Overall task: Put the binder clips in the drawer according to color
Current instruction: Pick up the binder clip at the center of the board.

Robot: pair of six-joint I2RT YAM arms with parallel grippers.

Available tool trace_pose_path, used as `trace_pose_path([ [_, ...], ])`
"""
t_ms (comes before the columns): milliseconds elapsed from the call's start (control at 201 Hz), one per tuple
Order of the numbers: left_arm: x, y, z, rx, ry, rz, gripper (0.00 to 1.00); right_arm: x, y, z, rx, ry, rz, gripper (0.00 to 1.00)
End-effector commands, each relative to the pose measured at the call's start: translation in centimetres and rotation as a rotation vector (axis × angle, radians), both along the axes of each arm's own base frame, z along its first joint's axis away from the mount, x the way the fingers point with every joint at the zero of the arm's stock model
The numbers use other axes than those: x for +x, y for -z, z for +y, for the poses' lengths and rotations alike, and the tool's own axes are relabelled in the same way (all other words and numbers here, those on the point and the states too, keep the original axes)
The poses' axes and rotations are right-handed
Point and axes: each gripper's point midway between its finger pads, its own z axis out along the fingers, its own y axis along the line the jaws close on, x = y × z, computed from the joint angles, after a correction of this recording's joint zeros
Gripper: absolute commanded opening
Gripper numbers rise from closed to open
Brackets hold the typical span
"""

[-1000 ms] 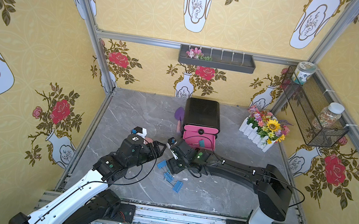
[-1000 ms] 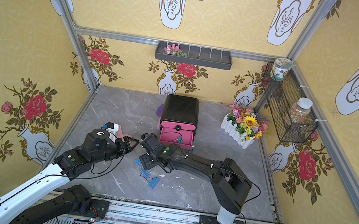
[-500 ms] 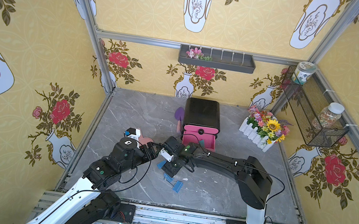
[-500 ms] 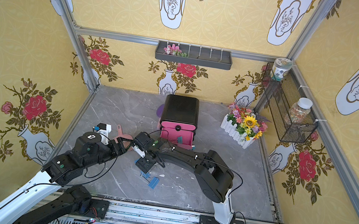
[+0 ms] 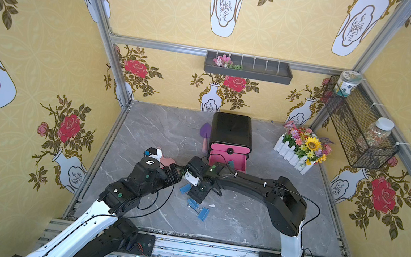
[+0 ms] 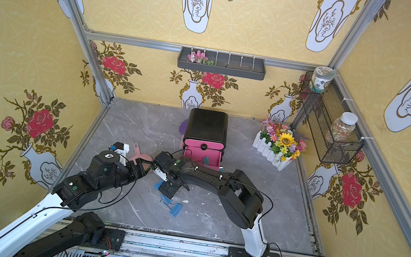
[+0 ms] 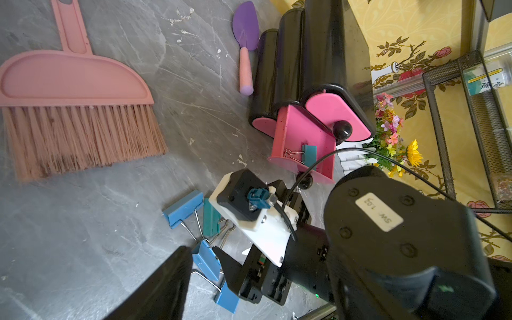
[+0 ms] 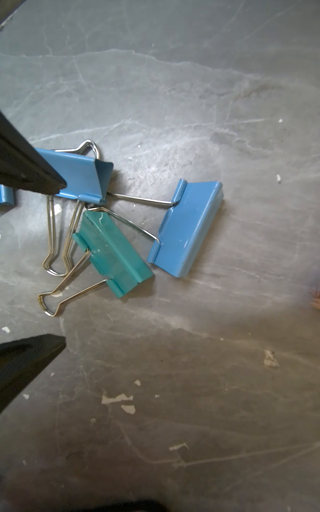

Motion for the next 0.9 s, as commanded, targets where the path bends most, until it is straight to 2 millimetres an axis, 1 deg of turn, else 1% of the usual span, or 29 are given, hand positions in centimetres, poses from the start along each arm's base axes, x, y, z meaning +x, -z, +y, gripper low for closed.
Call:
trace_pose_path([
  [0,0.4,-0.8,-0.7,-0.028,0.025,-0.034,0.82,-0.3,0.7,-0.1,-0.019,-0.012,0.010,0.84],
  [259,0.4,-0.8,-0.9,-0.030,0.026,-0.028,0.82,0.8,1.5,0.2,-0.030,0.001,-0.025,0.84],
  [448,0.5,-0.7,-0.9,-0.028,0.026,-0.025,0.82,2.1,1.1,1.0,0.000,0.026,-0.055,0.82],
  [607,0.5,-0.5,-0.9,-0.024,0.026,-0.021,0.82,3.3,1.3,1.7,0.012,0.040,-0.062,0.81],
  [792,0.5,-0.3,-0.9,-0.022,0.026,-0.016,0.82,3.7,1.6,2.8,0.047,0.049,-0.027,0.80],
  [891,0.5,-0.2,-0.9,-0.023,0.027,-0.013,0.82,3.7,2.2,3.2,0.046,0.049,-0.012,0.76],
])
